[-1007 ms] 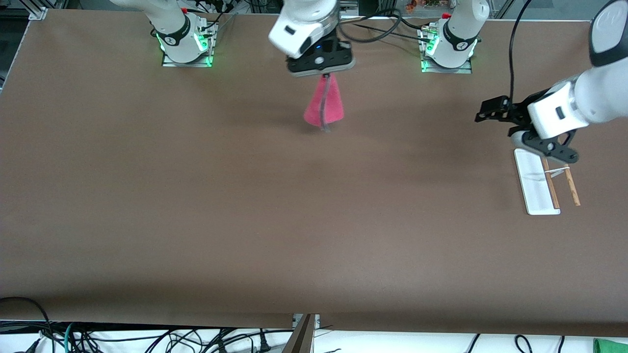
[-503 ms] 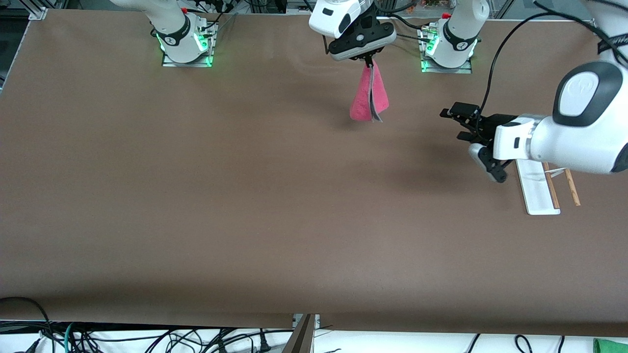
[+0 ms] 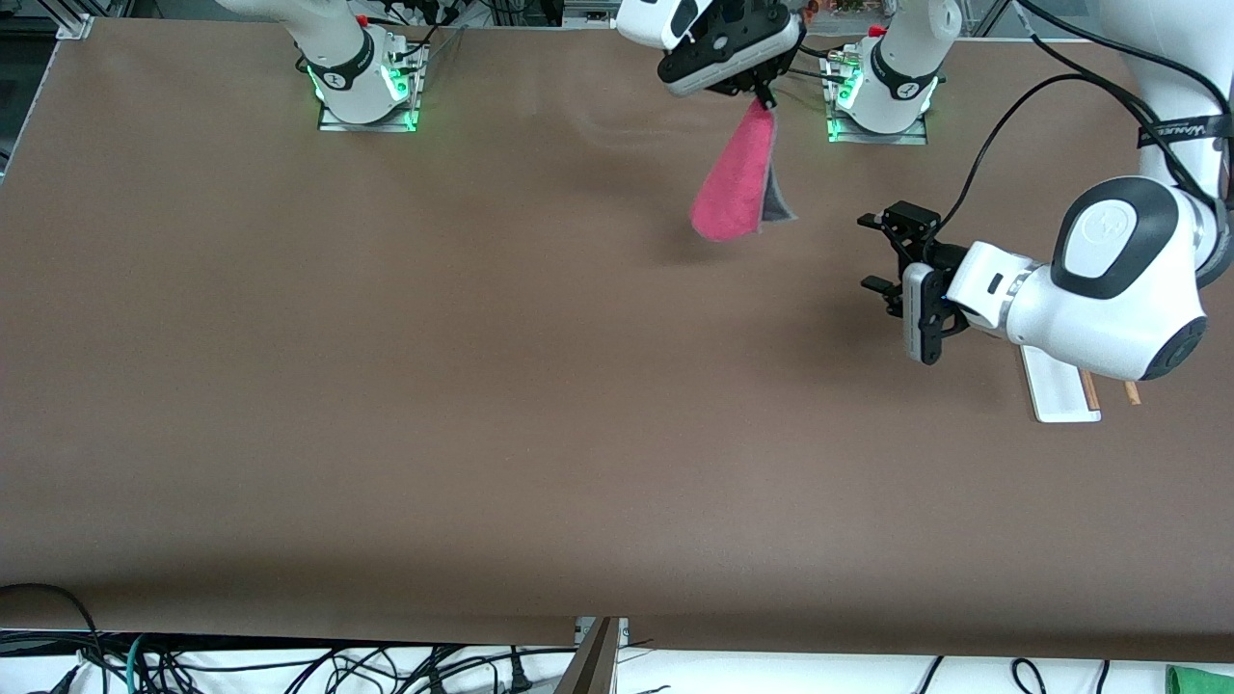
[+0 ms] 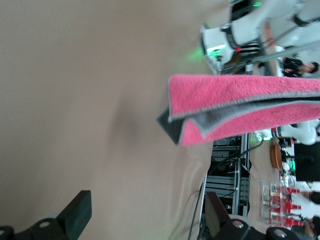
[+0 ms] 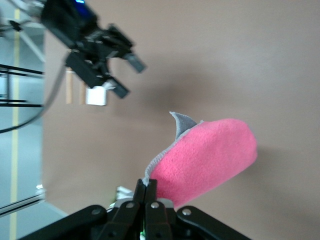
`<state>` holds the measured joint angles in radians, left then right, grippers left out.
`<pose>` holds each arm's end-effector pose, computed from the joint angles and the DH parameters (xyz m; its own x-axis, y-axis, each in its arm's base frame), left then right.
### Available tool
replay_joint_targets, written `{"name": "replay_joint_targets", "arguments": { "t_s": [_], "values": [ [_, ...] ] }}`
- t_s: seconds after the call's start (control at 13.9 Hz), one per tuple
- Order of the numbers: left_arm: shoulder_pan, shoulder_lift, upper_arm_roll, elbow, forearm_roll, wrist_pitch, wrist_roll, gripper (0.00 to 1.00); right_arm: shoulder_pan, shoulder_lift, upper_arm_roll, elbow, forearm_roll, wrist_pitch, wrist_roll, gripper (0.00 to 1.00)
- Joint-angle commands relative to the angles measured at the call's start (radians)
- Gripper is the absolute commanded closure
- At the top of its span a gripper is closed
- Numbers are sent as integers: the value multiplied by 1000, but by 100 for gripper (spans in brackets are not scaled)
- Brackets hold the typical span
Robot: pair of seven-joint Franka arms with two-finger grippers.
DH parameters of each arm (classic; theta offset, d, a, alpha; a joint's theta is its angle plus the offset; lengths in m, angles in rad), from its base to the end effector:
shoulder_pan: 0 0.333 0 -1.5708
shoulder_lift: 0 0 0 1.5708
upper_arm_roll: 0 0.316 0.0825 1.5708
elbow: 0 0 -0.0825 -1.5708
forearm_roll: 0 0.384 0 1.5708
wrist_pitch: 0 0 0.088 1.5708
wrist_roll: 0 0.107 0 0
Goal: Pass towel and hang on rack
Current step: 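Raise the towel with the right gripper while the left gripper approaches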
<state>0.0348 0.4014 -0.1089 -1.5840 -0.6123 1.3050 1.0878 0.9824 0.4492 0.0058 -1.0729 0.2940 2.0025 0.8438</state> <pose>0.5885 -0.1086 0.3992 0.5219 -0.8218 0.2288 -0.6122 -0.1741 0.7713 0.3816 0.6089 0.6313 0.9950 0.0630 0.0770 0.0942 -0.8455 -0.5256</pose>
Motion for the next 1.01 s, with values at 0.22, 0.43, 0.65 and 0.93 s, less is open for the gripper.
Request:
{"name": "replay_joint_targets", "arguments": {
  "t_s": [0.22, 0.43, 0.65, 0.93],
  "values": [
    [7, 2, -44, -19, -110, -19, 374, 0, -8, -3, 0, 31, 77, 62, 12, 100],
    [10, -4, -52, -19, -242, -119, 501, 0, -10, -1, 2, 31, 79, 62, 12, 100],
    [7, -30, -54, -21, -248, -159, 508, 0, -10, -1, 2, 31, 79, 59, 12, 100],
    [-3, -42, -77, -63, -253, -130, 508, 1, -10, -1, 3, 30, 80, 55, 17, 100]
  ]
}}
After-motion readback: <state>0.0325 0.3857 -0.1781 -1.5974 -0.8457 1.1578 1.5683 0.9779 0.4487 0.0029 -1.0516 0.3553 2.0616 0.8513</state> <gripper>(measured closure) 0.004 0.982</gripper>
